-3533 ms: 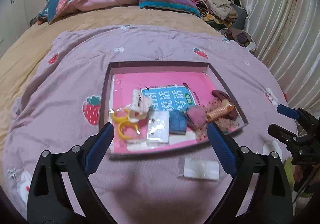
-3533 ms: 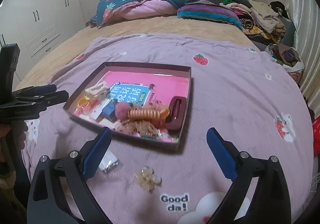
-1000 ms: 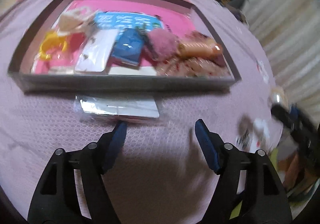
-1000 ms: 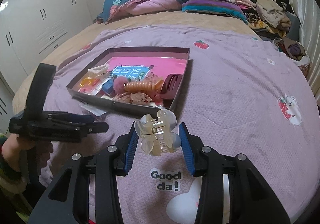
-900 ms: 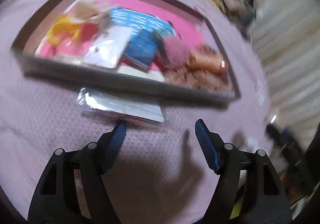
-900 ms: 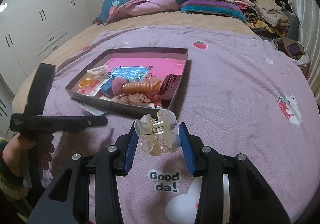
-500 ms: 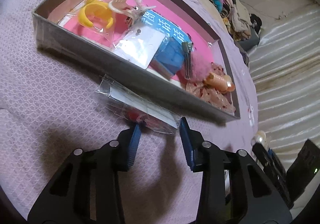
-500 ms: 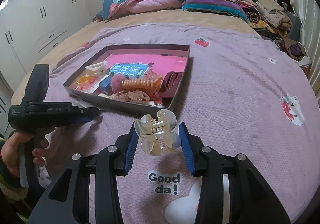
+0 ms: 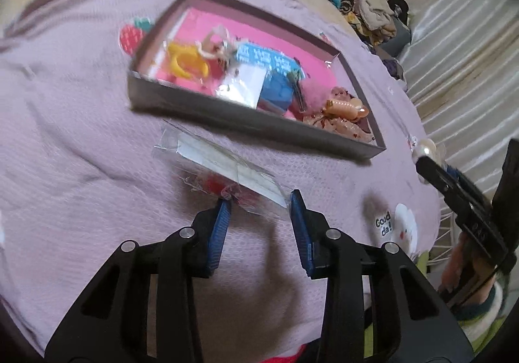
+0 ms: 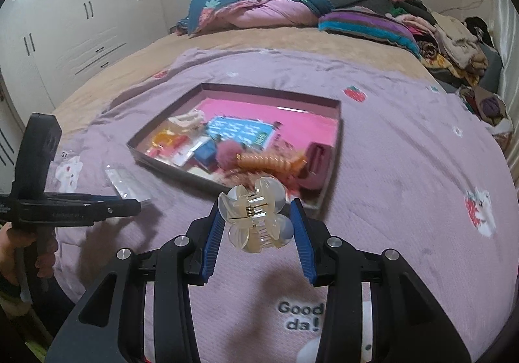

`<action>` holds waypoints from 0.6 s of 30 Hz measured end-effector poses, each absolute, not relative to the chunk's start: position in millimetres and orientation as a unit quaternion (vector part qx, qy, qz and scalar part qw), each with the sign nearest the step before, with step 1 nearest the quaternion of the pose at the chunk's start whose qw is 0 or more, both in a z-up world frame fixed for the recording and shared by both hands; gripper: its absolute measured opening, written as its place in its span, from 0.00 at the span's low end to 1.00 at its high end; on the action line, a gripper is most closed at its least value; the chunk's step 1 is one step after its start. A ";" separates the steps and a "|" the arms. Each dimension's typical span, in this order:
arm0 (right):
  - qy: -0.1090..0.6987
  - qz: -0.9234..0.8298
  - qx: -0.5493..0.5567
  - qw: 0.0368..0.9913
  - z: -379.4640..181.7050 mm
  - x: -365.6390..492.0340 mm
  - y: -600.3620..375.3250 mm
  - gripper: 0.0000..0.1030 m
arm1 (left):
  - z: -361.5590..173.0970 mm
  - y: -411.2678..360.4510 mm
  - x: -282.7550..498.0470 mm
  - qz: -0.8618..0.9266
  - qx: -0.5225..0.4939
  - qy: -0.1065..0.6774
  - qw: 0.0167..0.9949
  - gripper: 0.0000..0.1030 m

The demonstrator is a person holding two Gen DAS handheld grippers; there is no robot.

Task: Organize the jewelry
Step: 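Carry the packet and pearl claw clip into the tray and release both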

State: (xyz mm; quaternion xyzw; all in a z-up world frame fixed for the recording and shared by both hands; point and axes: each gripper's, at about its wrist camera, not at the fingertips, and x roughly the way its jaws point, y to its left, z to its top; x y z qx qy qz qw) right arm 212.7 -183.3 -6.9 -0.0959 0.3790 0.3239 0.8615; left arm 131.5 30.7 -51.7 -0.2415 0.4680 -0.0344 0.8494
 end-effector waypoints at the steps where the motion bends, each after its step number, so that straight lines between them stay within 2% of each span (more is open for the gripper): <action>1: 0.377 0.327 -0.096 0.861 -5.2 212.5 -179.7 0.38 | -48.5 31.2 131.0 -0.033 -0.236 0.464 0.853 0.28; 10: 0.361 0.334 -0.101 0.865 10.4 222.6 -159.8 0.38 | -1.4 40.4 160.4 -0.026 -0.187 0.424 0.886 0.28; 18: 0.354 0.322 -0.101 0.872 18.6 248.5 -150.7 0.38 | 16.1 35.4 200.3 -0.038 -0.154 0.412 0.897 0.28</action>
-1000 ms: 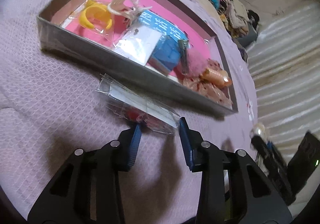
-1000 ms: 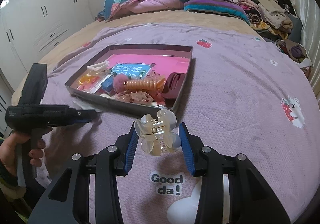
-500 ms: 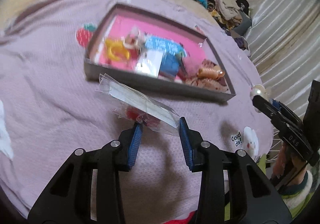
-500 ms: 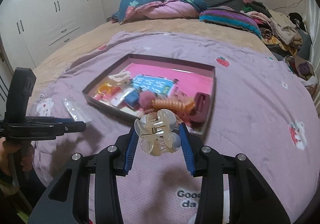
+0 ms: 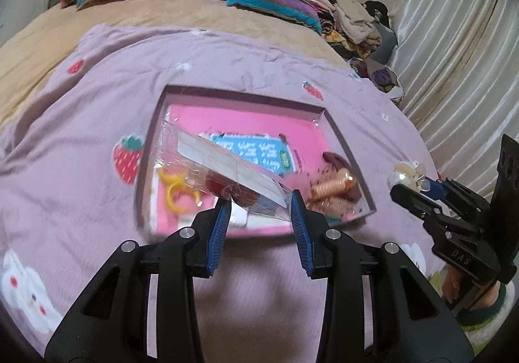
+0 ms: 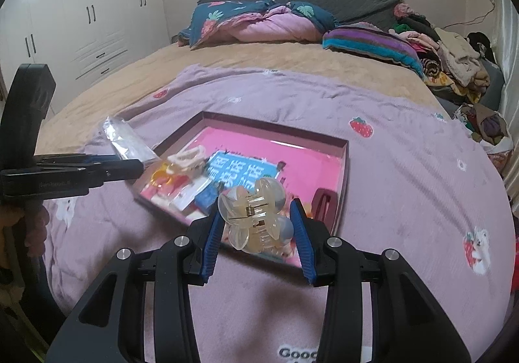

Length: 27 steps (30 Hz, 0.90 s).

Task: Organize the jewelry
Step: 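Carry the packet and pearl claw clip into the tray and release both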

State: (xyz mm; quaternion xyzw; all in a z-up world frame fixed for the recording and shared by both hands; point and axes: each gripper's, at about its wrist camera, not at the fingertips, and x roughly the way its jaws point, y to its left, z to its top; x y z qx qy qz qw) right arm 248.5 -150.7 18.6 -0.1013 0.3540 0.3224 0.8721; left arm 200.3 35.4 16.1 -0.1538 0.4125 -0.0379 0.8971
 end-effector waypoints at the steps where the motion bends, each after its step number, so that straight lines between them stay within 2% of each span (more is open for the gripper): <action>1: 0.354 0.320 -0.102 0.873 18.9 252.1 -149.7 0.38 | 17.2 34.3 203.5 -0.039 -0.150 0.413 0.898 0.28; 14: 0.369 0.291 -0.092 0.878 11.6 296.0 -144.2 0.38 | 1.6 15.8 247.0 -0.053 -0.119 0.429 0.894 0.28; 27: 0.427 0.289 -0.098 0.851 -40.1 314.2 -122.7 0.38 | -35.9 22.1 260.7 -0.051 -0.117 0.464 0.876 0.29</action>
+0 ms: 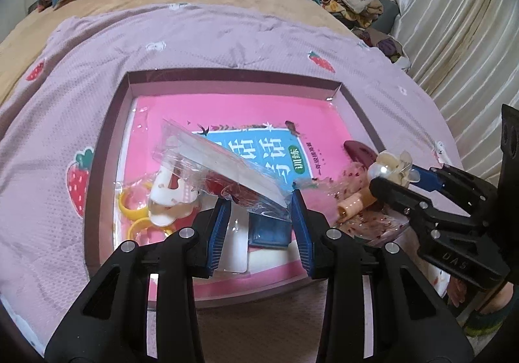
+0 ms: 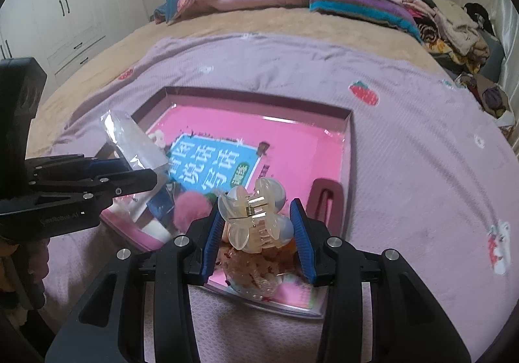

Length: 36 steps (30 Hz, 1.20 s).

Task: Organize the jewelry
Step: 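Carry the packet and pearl claw clip into the tray and release both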

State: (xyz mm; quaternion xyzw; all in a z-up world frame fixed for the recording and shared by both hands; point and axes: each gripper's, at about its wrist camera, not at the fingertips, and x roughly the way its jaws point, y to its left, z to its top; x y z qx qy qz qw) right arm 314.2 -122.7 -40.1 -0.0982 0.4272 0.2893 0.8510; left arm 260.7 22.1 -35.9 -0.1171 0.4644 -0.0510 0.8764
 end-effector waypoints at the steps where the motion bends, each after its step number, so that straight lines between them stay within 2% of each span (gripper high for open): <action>1: 0.430 0.289 -0.098 0.850 -42.6 314.3 -121.7 0.39 | -37.5 22.5 260.9 -0.051 -0.117 0.466 0.876 0.29; 11: 0.443 0.293 -0.094 0.842 -51.0 310.3 -118.2 0.39 | -47.0 25.6 261.3 -0.050 -0.120 0.476 0.870 0.29; 15: 0.435 0.290 -0.089 0.848 -45.8 306.5 -121.7 0.55 | -46.4 25.1 261.4 -0.052 -0.120 0.477 0.869 0.30; 17: 0.427 0.287 -0.089 0.853 -40.2 303.9 -124.5 0.56 | -46.1 25.5 261.1 -0.051 -0.120 0.477 0.869 0.30; 19: 0.423 0.284 -0.088 0.856 -35.5 301.8 -127.7 0.64 | -45.3 26.1 259.7 -0.051 -0.121 0.477 0.869 0.30; 22: 0.412 0.280 -0.080 0.864 -25.6 297.4 -134.4 0.71 | -41.9 26.0 257.3 -0.050 -0.122 0.475 0.870 0.32; 29: 0.391 0.270 -0.074 0.877 -5.1 286.5 -143.3 0.82 | -28.5 26.3 250.0 -0.047 -0.117 0.464 0.877 0.36; 36: 0.375 0.268 -0.066 0.885 11.8 275.4 -147.6 0.84 | -6.0 26.9 240.3 -0.044 -0.113 0.448 0.886 0.45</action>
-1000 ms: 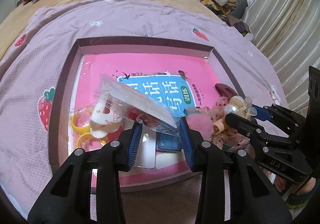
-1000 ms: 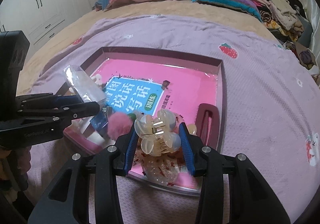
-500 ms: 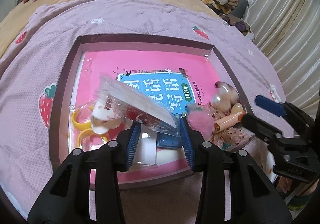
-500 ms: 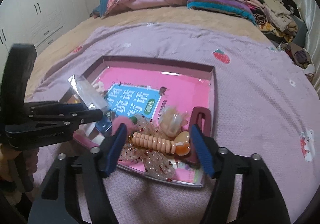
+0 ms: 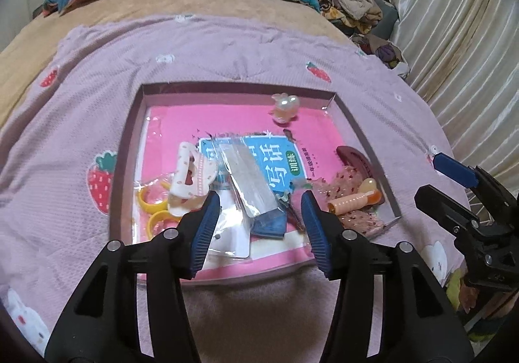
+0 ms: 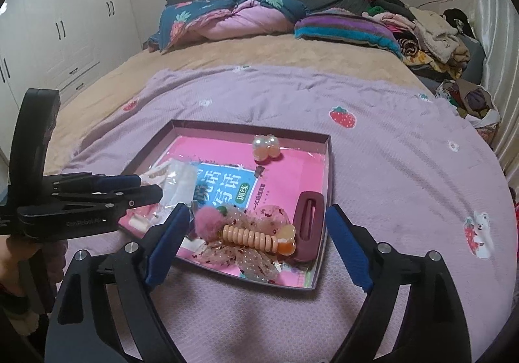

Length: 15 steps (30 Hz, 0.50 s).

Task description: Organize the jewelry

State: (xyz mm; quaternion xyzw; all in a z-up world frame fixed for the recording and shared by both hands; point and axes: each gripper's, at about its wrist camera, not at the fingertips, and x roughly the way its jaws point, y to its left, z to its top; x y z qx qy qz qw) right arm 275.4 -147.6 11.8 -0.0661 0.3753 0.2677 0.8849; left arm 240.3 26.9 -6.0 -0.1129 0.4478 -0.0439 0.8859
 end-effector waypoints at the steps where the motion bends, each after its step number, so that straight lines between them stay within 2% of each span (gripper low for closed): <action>1: 0.373 0.268 -0.065 0.886 14.3 273.4 -148.3 0.84 | -2.8 26.2 237.9 -0.043 -0.111 0.445 0.888 0.49; 3: 0.367 0.266 -0.062 0.889 20.0 269.1 -149.8 0.85 | 6.0 26.3 232.8 -0.040 -0.110 0.437 0.892 0.52; 7: 0.353 0.263 -0.055 0.896 31.9 256.8 -154.0 0.92 | 22.3 26.7 222.2 -0.036 -0.106 0.420 0.901 0.60; 15: 0.330 0.262 -0.046 0.906 53.4 231.7 -163.1 0.94 | 50.2 27.3 195.5 -0.028 -0.105 0.391 0.914 0.73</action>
